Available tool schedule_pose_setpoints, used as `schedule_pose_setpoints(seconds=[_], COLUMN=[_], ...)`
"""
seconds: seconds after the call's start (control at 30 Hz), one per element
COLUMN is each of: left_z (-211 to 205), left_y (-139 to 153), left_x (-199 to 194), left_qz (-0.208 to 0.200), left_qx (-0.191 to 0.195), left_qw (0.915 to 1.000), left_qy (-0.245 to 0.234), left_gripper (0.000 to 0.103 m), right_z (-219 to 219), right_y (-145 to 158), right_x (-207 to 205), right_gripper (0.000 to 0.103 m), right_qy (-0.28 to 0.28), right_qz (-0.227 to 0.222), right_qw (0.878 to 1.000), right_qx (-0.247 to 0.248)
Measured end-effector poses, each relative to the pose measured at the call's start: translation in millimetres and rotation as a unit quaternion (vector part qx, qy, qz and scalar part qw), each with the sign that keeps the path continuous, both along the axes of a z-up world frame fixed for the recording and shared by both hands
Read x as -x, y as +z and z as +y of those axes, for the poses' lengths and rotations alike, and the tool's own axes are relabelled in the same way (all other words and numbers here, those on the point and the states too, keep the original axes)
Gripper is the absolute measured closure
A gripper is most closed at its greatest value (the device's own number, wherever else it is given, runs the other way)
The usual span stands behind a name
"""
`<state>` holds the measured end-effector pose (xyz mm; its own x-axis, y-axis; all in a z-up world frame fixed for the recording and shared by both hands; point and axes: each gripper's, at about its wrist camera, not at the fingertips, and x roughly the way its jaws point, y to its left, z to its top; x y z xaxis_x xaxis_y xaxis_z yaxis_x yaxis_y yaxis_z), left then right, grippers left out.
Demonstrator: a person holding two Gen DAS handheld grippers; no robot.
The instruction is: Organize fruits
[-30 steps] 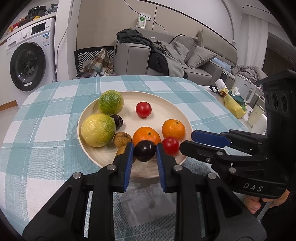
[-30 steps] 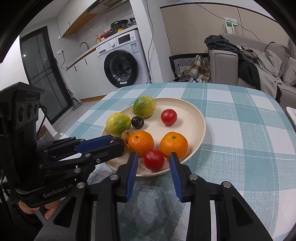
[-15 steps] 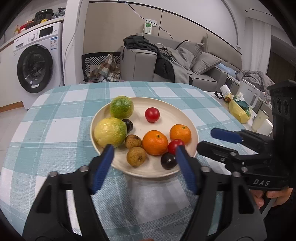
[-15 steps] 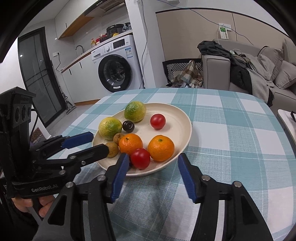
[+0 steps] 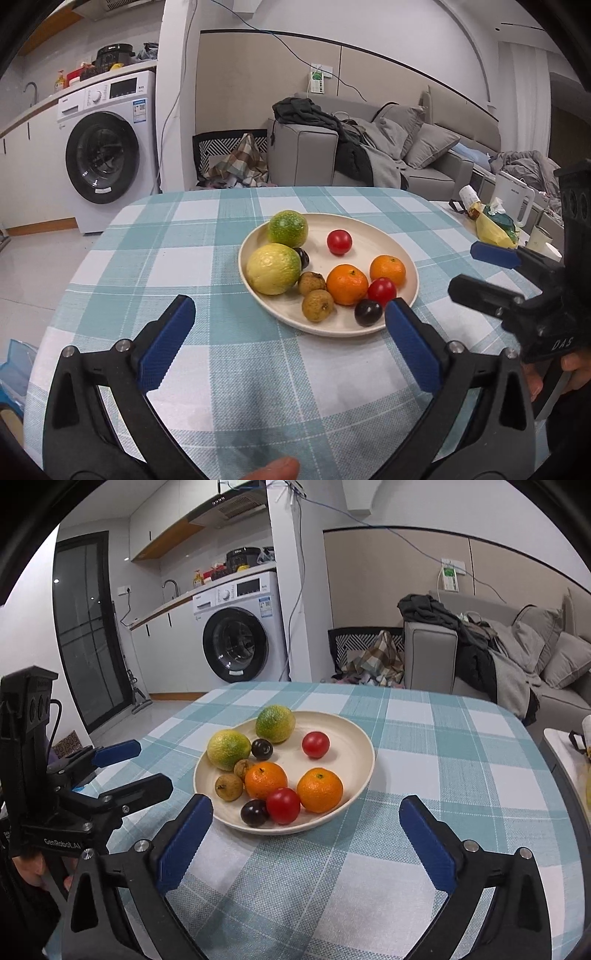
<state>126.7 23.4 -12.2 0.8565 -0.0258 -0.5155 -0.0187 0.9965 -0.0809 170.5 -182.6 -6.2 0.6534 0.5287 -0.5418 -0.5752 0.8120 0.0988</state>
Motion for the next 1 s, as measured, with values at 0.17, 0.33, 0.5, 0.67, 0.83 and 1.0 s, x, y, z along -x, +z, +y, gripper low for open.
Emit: schedule_pose_setpoints(seconds=[0.17,0.33,0.5,0.67,0.83,1.0], left_z=[2,1,-3,-2,0,0], left_y=[0,1,0,-1,-2,-2], left_x=[10,11,11,8,6,6], left_qz=[0.000,-0.001,0.000,0.003,0.006,0.006], left_qx=[0.004,0.003,0.002,0.005,0.006,0.006], left_qw=[1.0000,1.0000,1.0000,0.9999,0.9999,0.9999], left_qy=[-0.005,-0.007,-0.010,-0.009,-0.006,-0.007], left_gripper=[0.001,0.001,0.001,0.001,0.001,0.001], right_z=[-3,-4,-2,0,-2,-2], right_y=[5,7,5,5,4,4], right_x=[4,8,10,13,12,11], right_gripper=[0.000,0.000,0.000,0.000,0.000,0.000], right_qy=[0.013,0.024,0.026,0.029,0.026,0.024], right_qz=[-0.011,-0.018,-0.021,-0.023,-0.017,-0.016], right_qw=[1.000,0.999,0.999,0.999,0.999,0.999], right_qx=[-0.026,-0.042,-0.038,-0.034,-0.036,-0.034])
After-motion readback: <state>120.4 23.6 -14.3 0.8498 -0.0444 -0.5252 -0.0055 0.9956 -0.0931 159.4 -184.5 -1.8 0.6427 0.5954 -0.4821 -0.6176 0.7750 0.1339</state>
